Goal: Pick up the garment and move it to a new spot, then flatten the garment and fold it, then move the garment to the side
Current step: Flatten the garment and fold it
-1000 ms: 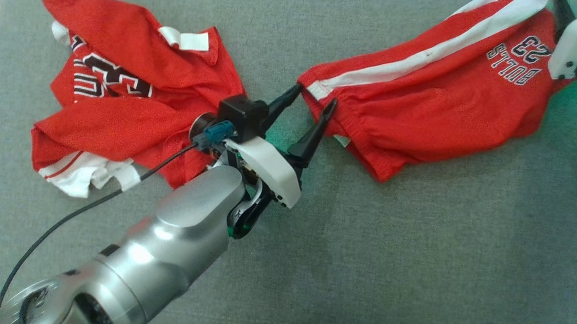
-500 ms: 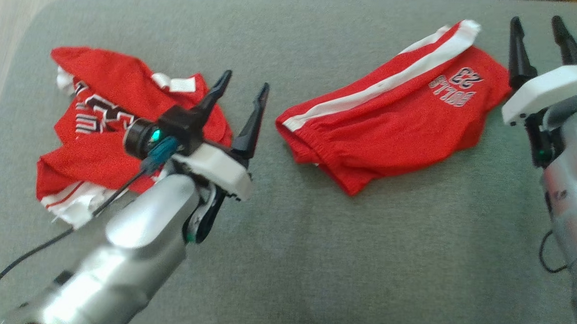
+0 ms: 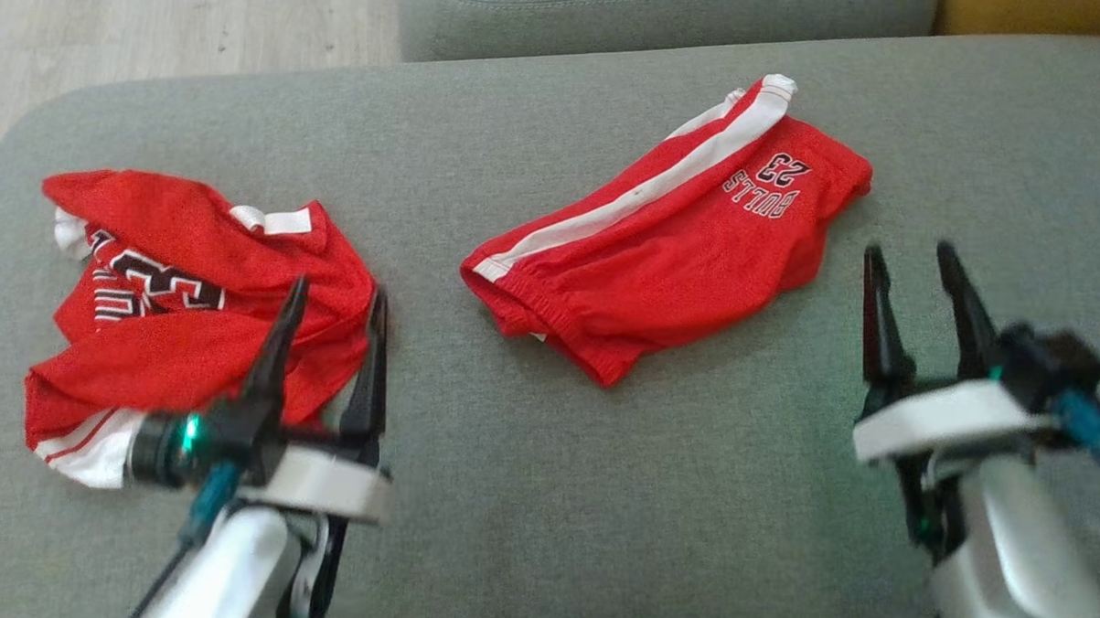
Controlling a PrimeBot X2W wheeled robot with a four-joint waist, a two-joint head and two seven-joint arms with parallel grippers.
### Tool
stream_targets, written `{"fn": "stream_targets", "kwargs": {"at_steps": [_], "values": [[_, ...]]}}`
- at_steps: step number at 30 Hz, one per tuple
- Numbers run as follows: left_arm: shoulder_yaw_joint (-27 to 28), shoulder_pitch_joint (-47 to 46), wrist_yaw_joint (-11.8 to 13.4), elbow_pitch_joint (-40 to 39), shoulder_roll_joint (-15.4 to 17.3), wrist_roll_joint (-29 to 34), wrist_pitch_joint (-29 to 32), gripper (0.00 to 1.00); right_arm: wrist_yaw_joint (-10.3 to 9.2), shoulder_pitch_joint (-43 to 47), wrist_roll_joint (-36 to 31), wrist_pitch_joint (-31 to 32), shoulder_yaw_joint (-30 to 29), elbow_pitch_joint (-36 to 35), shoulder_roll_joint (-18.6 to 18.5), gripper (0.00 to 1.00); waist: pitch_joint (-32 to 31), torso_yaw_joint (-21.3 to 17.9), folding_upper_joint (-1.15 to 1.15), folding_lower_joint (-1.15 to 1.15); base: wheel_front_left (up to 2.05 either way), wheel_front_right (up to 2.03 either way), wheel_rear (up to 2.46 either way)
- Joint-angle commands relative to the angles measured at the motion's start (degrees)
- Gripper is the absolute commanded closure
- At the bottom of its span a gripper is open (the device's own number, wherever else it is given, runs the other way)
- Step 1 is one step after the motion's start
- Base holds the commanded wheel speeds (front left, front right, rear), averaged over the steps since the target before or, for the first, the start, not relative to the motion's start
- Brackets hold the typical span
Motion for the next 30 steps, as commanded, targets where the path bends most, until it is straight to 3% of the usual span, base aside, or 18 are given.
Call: {"fn": "stream_targets", "kwargs": {"at_steps": [1,7,11,15,24,30], "values": [[4.2,0.3,-0.5,-1.9,0.3,1.6,-0.4,0.00,-0.05,0.6,-1.2,-0.6,0.2,-3.9,1.3,0.00,0.1,-0.3,0.00,0.01,0.00,0.00,0.00],[10.5,4.9,-5.0,-2.2,-4.0,5.8,-0.4,0.00,-0.05,4.8,-4.4,-0.6,-0.2,-7.3,3.4,0.00,2.1,0.7,0.00,0.01,0.00,0.00,0.00],[12.3,4.0,-7.6,-1.9,-5.9,8.3,-0.4,0.00,-0.05,0.3,-5.3,0.7,-1.4,-6.0,2.8,0.00,4.3,1.9,0.00,0.01,0.00,0.00,0.00],[13.3,2.4,-9.9,-1.5,-7.8,10.4,-0.4,0.00,-0.05,-7.1,-6.0,5.8,-4.8,-3.0,0.7,0.00,7.4,4.0,0.00,0.01,0.00,0.00,0.00],[14.7,-0.3,-13.5,-0.2,-11.3,13.8,-0.4,0.00,-0.05,-22.9,-11.9,20.5,-17.5,12.1,-3.1,0.00,13.5,9.4,0.00,0.01,0.00,0.00,0.00],[15.2,-1.1,-14.8,0.3,-12.5,15.0,-0.4,0.00,-0.05,-27.7,-18.4,25.2,-22.3,20.8,-4.3,0.00,15.1,11.4,0.00,0.01,0.00,0.00,0.00]]}}
